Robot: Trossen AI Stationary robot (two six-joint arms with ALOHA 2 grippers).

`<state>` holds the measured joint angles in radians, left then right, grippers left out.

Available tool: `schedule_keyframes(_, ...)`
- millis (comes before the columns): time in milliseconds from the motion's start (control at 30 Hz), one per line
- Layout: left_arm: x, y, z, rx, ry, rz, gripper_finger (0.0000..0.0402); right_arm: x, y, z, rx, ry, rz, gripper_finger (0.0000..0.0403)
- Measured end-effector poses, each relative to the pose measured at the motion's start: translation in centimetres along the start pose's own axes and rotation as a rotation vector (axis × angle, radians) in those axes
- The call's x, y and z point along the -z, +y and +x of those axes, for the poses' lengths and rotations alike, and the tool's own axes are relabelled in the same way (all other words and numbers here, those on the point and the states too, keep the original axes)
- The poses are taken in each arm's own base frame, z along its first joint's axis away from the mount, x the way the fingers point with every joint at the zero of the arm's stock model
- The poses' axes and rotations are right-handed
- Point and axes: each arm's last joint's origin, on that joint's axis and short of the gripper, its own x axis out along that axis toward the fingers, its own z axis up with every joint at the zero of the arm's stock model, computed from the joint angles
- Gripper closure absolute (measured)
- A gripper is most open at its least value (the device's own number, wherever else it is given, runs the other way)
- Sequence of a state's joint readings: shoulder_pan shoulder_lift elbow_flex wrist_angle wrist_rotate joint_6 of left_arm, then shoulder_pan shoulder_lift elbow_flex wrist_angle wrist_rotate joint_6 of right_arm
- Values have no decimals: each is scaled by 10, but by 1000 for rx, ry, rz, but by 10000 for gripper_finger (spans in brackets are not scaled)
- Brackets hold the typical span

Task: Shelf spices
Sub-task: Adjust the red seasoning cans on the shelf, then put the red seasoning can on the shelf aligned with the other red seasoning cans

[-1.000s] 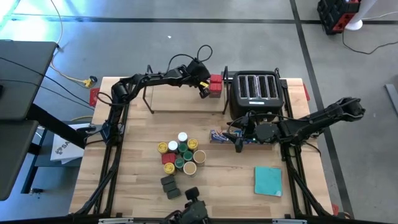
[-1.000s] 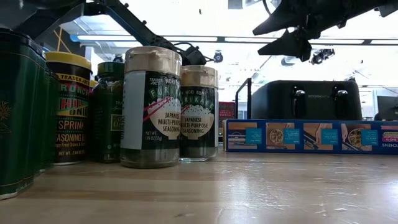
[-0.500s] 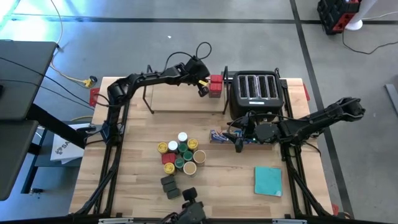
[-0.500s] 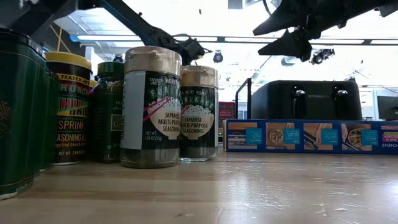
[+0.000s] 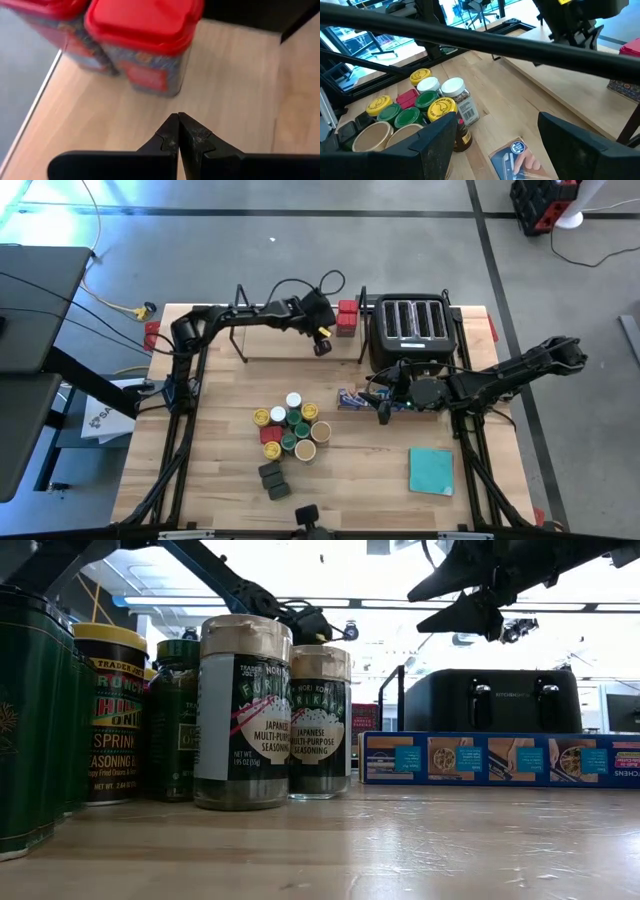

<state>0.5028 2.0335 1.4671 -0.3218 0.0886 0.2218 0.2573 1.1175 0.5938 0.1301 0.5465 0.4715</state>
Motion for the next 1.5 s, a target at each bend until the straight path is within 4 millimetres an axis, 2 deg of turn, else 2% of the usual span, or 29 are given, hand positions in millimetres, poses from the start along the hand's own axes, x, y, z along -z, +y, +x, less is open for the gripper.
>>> schedule_keyframes(433,-7,0,3,-29,-138,-23,401,0,0,0,0,1,2,128)
schedule_keyframes(733,-6,-2,3,-23,-124,-30,401,0,0,0,0,1,2,128)
schedule_keyframes(833,-8,-6,-5,-19,-106,-15,401,0,0,0,0,1,1,128)
schedule_keyframes(1033,-16,-12,-39,-11,-102,27,401,0,0,0,0,2,1,128)
schedule_keyframes(1167,-26,-26,-84,4,-121,82,401,0,0,0,0,1,1,128)
schedule_keyframes(1267,-29,-53,-121,44,-133,144,401,0,0,0,0,1,2,128)
schedule_keyframes(1400,-8,-93,-166,47,-218,179,401,2,1,3,11,-3,0,128)
schedule_keyframes(1500,28,-117,-191,-2,-228,134,401,6,3,8,12,4,-6,128)
